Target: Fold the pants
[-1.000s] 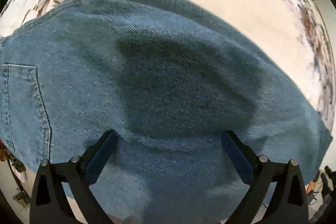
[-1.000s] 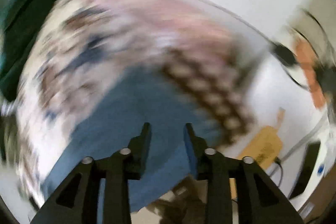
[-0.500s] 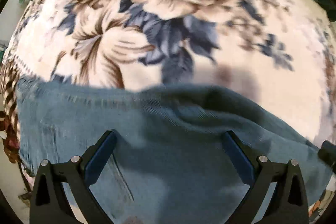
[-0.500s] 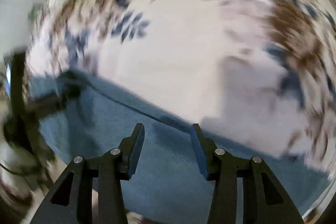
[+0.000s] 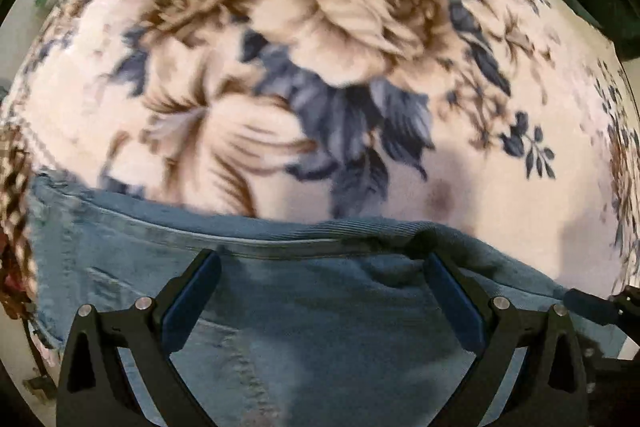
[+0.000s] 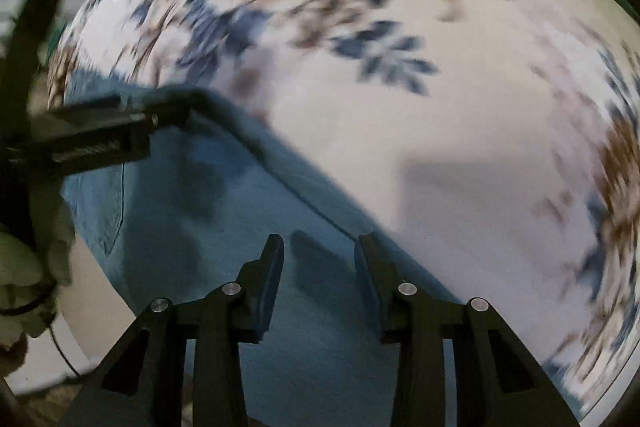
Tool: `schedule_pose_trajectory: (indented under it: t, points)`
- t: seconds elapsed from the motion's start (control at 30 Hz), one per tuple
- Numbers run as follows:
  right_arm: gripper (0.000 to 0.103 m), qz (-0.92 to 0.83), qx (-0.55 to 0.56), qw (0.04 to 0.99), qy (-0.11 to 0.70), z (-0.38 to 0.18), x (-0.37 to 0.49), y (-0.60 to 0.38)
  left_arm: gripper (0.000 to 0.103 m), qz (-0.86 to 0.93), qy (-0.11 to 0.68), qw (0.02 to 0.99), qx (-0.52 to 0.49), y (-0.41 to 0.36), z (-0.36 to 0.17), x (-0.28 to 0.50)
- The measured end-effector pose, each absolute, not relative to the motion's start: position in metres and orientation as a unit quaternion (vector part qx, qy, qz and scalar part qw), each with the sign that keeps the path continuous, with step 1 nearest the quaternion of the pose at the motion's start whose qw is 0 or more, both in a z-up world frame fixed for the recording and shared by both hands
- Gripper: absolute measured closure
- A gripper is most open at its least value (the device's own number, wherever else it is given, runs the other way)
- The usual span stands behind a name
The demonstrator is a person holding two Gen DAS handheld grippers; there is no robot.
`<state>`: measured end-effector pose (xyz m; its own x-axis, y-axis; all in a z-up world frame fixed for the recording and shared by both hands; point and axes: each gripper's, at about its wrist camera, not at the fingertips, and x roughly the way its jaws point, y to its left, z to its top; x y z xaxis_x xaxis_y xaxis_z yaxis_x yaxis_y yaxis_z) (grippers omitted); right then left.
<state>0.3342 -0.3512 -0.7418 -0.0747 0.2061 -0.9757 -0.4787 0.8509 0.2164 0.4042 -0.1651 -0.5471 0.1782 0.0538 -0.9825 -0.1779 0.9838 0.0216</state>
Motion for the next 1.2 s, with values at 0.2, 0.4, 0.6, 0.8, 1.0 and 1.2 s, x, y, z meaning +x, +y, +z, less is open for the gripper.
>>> schedule_pose_trajectory:
  t: [0.2,0.4,0.6,0.8,1.0,1.2]
  points:
    - [0.099,0.254,-0.175,0.675,0.67,-0.751,0.327,-0.331,0.0,0.094,0.635,0.766,-0.035,-0.146,-0.539,0.405]
    - [0.101,0.215,-0.209,0.725,0.62,-0.727,0.311,-0.331,0.0,0.103,0.64,0.76,-0.048,-0.121,-0.54,0.385]
    - [0.102,0.18,-0.199,0.743,0.614,-0.732,0.324,-0.32,0.0,0.108,0.64,0.759,-0.055,-0.11,-0.54,0.373]
    - [0.065,0.151,-0.035,0.725,0.671,-0.742,0.344,-0.344,0.0,0.1,0.643,0.758,-0.039,-0.118,-0.541,0.358]
    - [0.051,0.007,0.249,0.724,0.644,-0.711,0.262,-0.505,0.0,0.049,0.65,0.758,-0.02,-0.173,-0.525,0.33]
    - [0.051,-0.22,0.445,0.664,0.56,-0.727,0.091,-0.688,0.0,-0.031,0.677,0.735,-0.001,-0.269,-0.536,0.301]
